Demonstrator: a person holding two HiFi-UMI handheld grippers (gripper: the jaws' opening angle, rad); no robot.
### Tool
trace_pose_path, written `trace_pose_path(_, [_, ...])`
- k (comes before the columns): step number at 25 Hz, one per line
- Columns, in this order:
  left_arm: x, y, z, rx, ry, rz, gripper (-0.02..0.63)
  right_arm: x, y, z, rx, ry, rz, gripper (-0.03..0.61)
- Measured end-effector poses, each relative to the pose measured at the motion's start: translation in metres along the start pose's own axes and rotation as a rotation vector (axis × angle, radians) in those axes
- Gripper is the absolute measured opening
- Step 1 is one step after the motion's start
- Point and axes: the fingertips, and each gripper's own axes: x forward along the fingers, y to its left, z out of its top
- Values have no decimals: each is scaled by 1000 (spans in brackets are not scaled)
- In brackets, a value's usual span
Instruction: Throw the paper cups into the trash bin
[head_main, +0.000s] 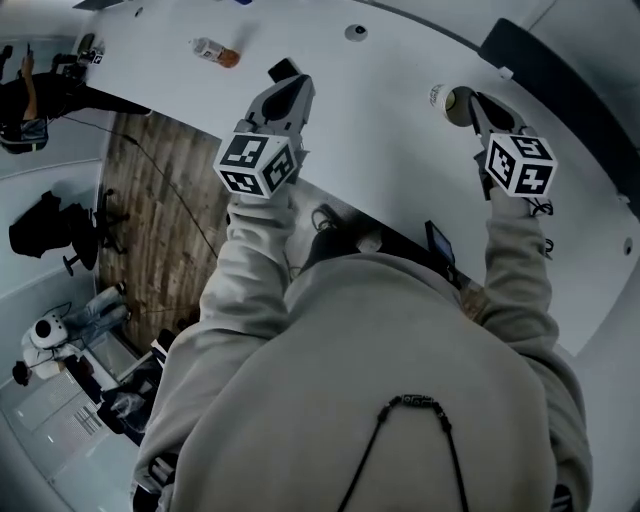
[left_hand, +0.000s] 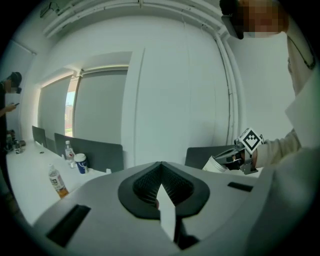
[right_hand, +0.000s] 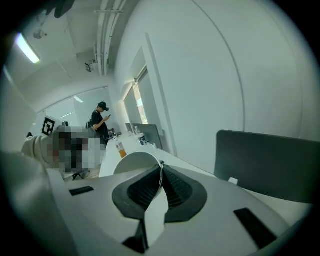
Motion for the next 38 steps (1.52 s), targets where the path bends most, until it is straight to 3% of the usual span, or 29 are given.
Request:
trace_pose_path(5, [-107,20,-36,-52,-36,115,3,19,106,-12,-90,8,154,38])
trace_pose_path(9, [-199,69,-67,-93,-80,221,3,57,221,-3,-204,8,277,38])
trace_pose_path(14, [-341,140,-99,-160,-139,411,3,90,366,2,-343,52,429,38])
trace_pose_path(18, [-444,204,-133,-223,-175,538,3,121,478,3,-406,64,508,38])
trace_pose_path(24, [-561,271,-152,-203,-171,613,3,151,631,-2,-443,74,613,38])
trace_pose_path(30, [-657,309,-173,-175,-164,682,3,156,770,-24,-482,86,742,38])
trace_pose_path(33, [-699,323,-182,-216,-205,748,3,154,826,-31,-538,106,820,38])
trace_pose_path(38, [-744,326,-207,-270,-212,885,3,183,870,-18,-581,126,895,38])
